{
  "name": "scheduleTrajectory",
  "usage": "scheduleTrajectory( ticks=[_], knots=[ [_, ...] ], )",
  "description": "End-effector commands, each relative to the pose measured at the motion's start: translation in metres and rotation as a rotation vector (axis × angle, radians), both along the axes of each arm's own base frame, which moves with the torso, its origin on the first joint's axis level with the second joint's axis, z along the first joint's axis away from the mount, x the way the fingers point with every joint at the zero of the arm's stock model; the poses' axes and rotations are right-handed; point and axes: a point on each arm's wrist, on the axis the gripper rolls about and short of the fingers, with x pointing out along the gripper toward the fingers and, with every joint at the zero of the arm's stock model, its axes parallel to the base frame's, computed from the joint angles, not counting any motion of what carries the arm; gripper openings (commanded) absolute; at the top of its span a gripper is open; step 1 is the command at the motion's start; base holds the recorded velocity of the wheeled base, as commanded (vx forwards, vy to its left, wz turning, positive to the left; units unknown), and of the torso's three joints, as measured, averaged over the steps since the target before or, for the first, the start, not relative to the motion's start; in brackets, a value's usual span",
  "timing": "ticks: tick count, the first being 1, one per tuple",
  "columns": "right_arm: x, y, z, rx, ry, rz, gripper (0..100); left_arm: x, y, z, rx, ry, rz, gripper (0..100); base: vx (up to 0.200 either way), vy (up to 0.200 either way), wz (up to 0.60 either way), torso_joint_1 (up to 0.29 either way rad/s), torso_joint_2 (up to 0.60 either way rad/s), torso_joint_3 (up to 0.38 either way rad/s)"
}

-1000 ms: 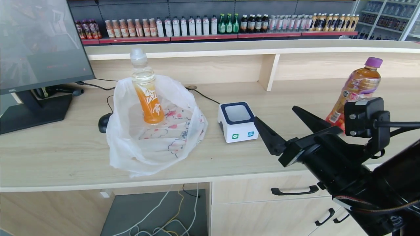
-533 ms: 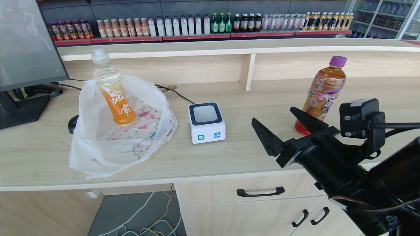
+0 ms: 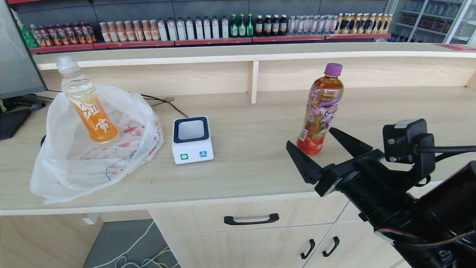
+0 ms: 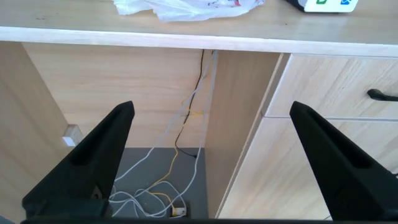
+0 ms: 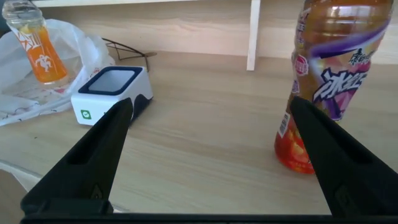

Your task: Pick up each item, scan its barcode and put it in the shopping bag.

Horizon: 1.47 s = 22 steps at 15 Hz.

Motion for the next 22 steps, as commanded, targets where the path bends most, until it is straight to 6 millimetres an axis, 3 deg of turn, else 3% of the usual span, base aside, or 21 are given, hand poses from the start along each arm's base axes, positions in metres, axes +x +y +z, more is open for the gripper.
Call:
scheduleTrajectory(
  ticks=[1, 4, 13, 16, 22],
  knots=[
    [-0.003, -0.002, -0.001, -0.001, 0.005, 0.000, 100, 0.000, 0.000, 0.000, 0.000, -0.002, 0.001, 100, 0.000, -0.200, 0.00, 0.002, 0.00, 0.007],
    [-0.004, -0.004, -0.002, -0.005, 0.010, 0.000, 100, 0.000, 0.000, 0.000, 0.002, -0.001, 0.001, 100, 0.000, -0.200, 0.00, 0.002, 0.00, 0.004],
    [0.004, 0.002, -0.008, -0.018, 0.025, -0.020, 100, 0.000, 0.000, 0.000, 0.005, -0.001, 0.001, 100, 0.000, 0.000, 0.00, 0.000, 0.00, 0.000],
    [0.024, 0.015, 0.003, 0.025, -0.018, -0.048, 100, 0.000, 0.000, 0.000, 0.005, -0.001, 0.001, 100, 0.000, 0.000, 0.00, 0.000, 0.00, 0.000],
    [0.060, 0.018, 0.022, -0.017, 0.032, -0.111, 100, 0.000, 0.000, 0.000, 0.003, -0.001, 0.001, 100, 0.000, 0.000, 0.00, 0.000, 0.00, 0.000]
  ],
)
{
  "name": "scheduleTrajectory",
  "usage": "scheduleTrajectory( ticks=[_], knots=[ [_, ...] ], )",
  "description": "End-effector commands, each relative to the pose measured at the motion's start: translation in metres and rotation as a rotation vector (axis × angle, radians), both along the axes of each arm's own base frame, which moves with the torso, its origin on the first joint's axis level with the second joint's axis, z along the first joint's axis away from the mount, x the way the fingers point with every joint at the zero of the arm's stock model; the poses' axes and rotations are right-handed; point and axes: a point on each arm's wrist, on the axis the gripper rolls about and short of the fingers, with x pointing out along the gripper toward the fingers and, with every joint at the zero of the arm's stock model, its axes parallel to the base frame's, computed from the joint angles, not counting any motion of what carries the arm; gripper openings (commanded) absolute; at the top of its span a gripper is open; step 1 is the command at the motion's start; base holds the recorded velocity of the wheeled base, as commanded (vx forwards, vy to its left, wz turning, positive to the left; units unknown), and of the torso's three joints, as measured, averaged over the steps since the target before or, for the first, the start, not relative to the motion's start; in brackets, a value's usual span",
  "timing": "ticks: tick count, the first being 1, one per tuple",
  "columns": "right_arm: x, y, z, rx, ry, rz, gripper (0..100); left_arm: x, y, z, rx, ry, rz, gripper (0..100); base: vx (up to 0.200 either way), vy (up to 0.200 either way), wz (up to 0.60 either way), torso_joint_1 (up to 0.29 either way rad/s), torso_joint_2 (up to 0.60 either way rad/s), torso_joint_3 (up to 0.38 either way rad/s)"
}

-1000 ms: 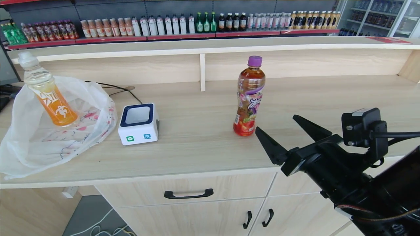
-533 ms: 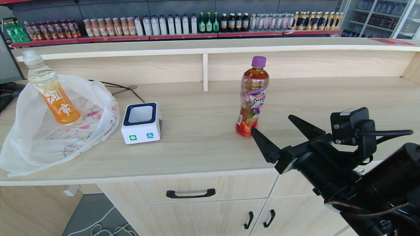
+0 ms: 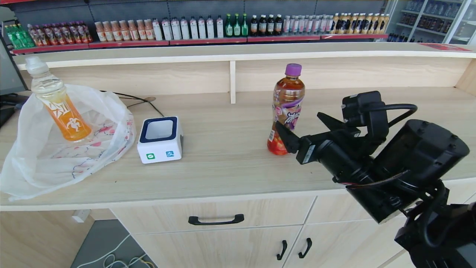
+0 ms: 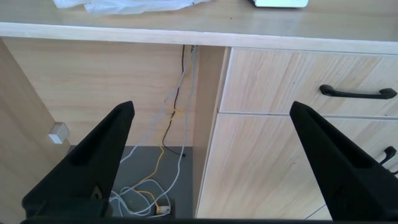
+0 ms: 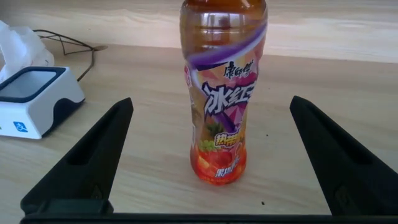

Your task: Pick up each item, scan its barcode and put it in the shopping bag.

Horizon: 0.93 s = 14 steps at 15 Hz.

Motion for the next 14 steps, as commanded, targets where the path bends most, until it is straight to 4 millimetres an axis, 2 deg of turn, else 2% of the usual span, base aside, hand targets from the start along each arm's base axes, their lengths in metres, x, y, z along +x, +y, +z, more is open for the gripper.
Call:
scheduleTrajectory(
  ticks=[1, 7, 11, 14],
  knots=[
    [0.009, 0.002, 0.005, 0.011, -0.010, -0.012, 100, 0.000, 0.000, 0.000, 0.001, -0.001, 0.001, 100, 0.000, 0.000, 0.00, 0.000, 0.00, 0.000],
    [0.023, -0.004, 0.004, -0.018, 0.010, -0.005, 100, 0.000, 0.000, 0.000, 0.001, -0.001, -0.001, 100, 0.000, 0.000, 0.00, 0.000, 0.00, 0.000],
    [0.036, 0.005, 0.008, -0.022, 0.007, 0.016, 100, 0.000, 0.000, 0.000, 0.001, -0.001, 0.001, 100, 0.000, 0.000, 0.00, 0.000, 0.00, 0.000],
    [0.045, 0.012, 0.003, -0.027, 0.013, 0.018, 100, 0.000, 0.000, 0.000, 0.001, -0.001, 0.001, 100, 0.000, 0.000, 0.00, 0.000, 0.00, 0.000]
  ],
)
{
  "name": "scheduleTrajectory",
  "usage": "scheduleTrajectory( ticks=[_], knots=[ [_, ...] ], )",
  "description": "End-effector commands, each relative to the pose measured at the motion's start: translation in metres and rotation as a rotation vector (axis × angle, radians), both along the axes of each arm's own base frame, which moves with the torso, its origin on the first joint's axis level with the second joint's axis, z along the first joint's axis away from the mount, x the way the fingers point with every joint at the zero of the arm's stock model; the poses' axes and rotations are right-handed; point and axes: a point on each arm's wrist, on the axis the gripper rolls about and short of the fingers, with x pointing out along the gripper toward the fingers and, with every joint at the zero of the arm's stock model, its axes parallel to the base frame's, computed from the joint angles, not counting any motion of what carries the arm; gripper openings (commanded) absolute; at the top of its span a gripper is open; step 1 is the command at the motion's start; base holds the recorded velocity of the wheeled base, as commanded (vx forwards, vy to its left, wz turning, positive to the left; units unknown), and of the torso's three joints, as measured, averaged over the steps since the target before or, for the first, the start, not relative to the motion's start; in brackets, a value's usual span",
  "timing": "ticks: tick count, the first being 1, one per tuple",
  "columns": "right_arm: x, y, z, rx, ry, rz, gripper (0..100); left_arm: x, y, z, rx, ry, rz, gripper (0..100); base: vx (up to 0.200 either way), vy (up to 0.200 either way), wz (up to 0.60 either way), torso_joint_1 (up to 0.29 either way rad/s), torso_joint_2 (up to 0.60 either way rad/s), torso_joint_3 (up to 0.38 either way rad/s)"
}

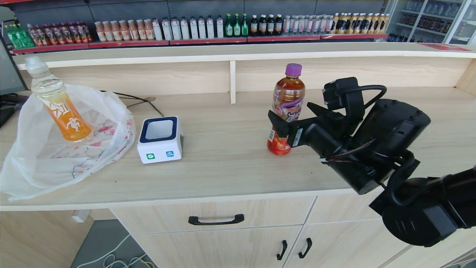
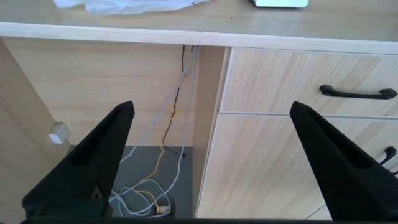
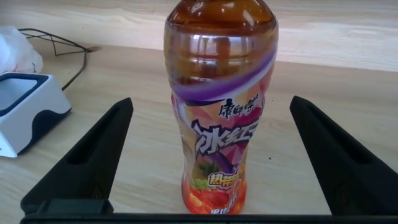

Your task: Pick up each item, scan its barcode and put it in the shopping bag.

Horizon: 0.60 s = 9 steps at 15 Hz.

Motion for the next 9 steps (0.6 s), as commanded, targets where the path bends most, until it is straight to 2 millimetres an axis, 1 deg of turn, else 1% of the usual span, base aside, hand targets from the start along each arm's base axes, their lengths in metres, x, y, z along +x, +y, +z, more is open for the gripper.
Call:
scheduleTrajectory(
  ticks=[1, 6, 9],
  knots=[
    [0.008, 0.006, -0.007, -0.007, 0.012, 0.000, 100, 0.000, 0.000, 0.000, 0.001, -0.001, -0.001, 100, 0.000, 0.000, 0.00, 0.000, 0.00, 0.000],
    [0.025, 0.013, -0.009, 0.002, 0.001, -0.009, 100, 0.000, 0.000, 0.000, 0.001, -0.001, 0.001, 100, 0.000, 0.000, 0.00, 0.000, 0.00, 0.000],
    [0.031, 0.017, -0.014, -0.001, 0.006, -0.012, 100, 0.000, 0.000, 0.000, 0.001, -0.001, 0.001, 100, 0.000, 0.000, 0.00, 0.000, 0.00, 0.000]
  ],
)
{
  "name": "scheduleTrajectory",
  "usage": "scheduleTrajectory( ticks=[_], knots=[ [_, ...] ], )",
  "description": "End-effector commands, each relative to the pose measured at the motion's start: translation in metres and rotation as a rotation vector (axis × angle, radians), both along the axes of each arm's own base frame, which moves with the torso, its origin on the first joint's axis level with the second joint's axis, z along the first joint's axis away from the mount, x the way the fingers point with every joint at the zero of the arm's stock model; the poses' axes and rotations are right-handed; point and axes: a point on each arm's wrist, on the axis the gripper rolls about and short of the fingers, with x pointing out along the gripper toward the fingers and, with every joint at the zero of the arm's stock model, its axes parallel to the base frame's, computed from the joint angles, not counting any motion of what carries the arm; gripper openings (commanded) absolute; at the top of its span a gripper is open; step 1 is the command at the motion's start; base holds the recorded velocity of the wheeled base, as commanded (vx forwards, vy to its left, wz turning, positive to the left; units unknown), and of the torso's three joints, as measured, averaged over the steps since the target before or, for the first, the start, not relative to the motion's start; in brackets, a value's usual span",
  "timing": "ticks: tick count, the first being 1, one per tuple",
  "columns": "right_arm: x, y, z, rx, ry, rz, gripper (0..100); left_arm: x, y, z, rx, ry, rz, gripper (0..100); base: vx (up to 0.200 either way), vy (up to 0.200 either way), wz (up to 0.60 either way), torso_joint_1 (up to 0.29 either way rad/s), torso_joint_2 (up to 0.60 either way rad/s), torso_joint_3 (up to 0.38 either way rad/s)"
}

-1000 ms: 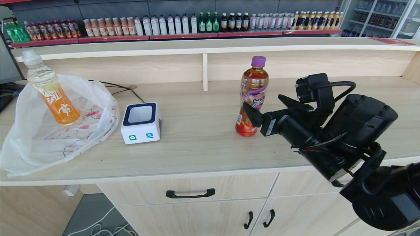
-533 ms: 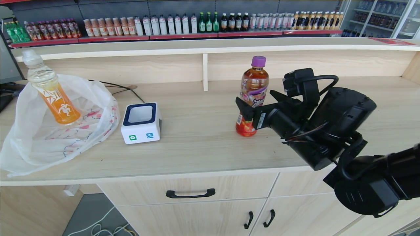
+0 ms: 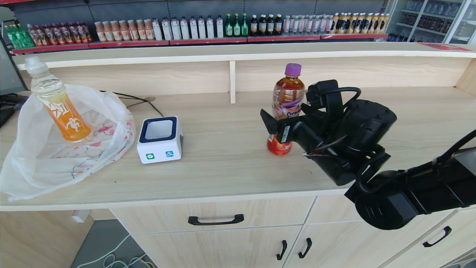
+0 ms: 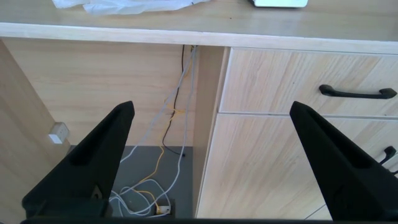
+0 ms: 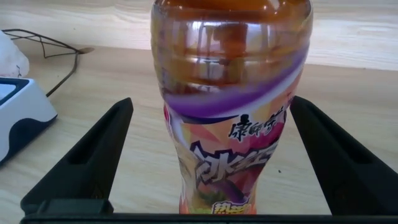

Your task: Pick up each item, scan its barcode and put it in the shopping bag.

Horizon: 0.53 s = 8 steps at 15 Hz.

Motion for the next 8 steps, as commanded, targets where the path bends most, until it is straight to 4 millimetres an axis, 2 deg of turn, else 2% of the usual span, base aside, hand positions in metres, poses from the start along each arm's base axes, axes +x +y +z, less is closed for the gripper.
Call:
scheduleTrajectory(
  ticks=[1, 8],
  knots=[
    [0.005, 0.003, -0.008, -0.011, 0.015, -0.001, 100, 0.000, 0.000, 0.000, 0.001, -0.001, 0.001, 100, 0.000, 0.000, 0.00, 0.000, 0.00, 0.000],
    [0.015, 0.007, -0.014, 0.004, 0.036, -0.005, 100, 0.000, 0.000, 0.000, 0.001, -0.001, 0.001, 100, 0.000, 0.000, 0.00, 0.000, 0.00, 0.000]
  ],
)
